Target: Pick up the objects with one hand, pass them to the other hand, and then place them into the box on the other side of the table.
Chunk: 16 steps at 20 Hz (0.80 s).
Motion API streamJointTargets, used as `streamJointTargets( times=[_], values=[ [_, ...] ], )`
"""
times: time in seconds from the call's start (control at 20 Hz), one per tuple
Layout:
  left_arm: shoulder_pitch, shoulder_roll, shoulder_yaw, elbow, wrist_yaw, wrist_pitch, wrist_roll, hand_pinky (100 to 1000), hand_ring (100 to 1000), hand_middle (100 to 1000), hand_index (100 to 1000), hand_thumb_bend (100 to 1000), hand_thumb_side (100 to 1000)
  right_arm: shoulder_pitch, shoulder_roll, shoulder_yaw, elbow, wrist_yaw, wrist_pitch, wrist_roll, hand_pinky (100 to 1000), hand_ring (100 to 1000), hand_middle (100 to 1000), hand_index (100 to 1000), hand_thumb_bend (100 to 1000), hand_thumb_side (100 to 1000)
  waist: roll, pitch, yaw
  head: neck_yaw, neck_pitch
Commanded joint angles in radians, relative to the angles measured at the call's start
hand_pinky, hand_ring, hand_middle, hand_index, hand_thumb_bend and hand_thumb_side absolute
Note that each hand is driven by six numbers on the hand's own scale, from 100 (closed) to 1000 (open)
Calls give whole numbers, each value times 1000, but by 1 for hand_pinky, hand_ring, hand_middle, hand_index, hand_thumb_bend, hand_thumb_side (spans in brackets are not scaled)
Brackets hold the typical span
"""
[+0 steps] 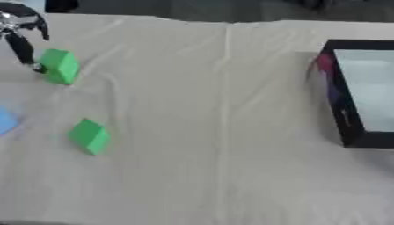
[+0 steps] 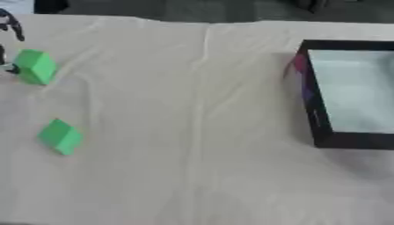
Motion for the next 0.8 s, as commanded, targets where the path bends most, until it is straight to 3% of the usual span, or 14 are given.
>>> streamJointTargets(
  times=[0.05,0.8],
  values=[
    [-16,18,11,-9,15,7,21,856,854,824,746,626,100,-6,-24,-5,-6,8,-4,5,1000,941,966,909,100,524,-2,-15,-2,-3,-14],
    [-6,26,12,-1,9,7,22,854,854,834,785,608,100,-4,-16,-5,-1,27,-2,-5,1000,937,960,904,100,525,-3,3,-11,-4,-31]
  ],
)
